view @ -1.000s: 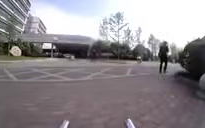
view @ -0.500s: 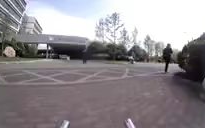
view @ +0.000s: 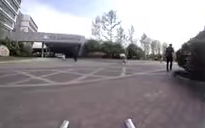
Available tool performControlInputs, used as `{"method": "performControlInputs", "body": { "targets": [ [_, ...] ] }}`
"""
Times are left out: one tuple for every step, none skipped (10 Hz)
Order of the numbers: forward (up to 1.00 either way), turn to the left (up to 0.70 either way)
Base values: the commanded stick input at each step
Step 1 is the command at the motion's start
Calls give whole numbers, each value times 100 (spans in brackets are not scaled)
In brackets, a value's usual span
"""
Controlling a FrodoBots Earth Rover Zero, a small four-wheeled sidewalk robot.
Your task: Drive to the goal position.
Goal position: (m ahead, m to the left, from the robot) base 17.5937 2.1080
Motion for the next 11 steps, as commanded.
{"method": "performControlInputs", "body": {
  "targets": [
    [70, -14],
    [70, -14],
    [70, -14],
    [70, -14],
    [70, -14],
    [70, -14],
    [70, -14],
    [70, -14],
    [70, -14],
    [70, -14],
    [70, -14]
  ]
}}
